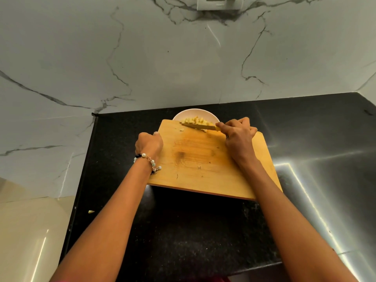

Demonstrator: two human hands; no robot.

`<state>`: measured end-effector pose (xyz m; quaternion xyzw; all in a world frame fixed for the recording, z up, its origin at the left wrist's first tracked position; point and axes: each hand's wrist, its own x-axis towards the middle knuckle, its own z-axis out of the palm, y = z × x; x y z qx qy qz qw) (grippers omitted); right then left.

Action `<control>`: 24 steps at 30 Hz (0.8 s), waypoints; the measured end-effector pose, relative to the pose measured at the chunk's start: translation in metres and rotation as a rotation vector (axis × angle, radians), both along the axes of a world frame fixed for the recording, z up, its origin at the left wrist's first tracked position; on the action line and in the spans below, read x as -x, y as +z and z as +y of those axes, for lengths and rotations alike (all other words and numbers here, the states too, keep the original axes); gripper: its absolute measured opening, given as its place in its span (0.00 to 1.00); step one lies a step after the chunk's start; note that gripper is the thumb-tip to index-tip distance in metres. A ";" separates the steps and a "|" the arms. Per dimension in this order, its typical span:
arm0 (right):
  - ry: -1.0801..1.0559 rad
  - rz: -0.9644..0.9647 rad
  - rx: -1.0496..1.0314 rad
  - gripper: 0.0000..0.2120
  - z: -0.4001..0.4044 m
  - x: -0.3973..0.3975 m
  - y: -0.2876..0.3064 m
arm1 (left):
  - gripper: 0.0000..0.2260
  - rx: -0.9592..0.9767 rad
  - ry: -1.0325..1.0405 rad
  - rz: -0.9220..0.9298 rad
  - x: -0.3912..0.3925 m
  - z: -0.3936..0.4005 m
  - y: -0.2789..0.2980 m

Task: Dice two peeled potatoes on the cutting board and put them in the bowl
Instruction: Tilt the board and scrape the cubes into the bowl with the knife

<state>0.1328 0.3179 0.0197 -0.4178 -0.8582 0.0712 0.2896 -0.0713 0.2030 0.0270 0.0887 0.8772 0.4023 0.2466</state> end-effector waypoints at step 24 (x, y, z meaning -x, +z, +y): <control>-0.108 0.040 0.070 0.15 0.000 0.020 0.004 | 0.11 -0.020 -0.022 0.019 -0.002 -0.005 -0.002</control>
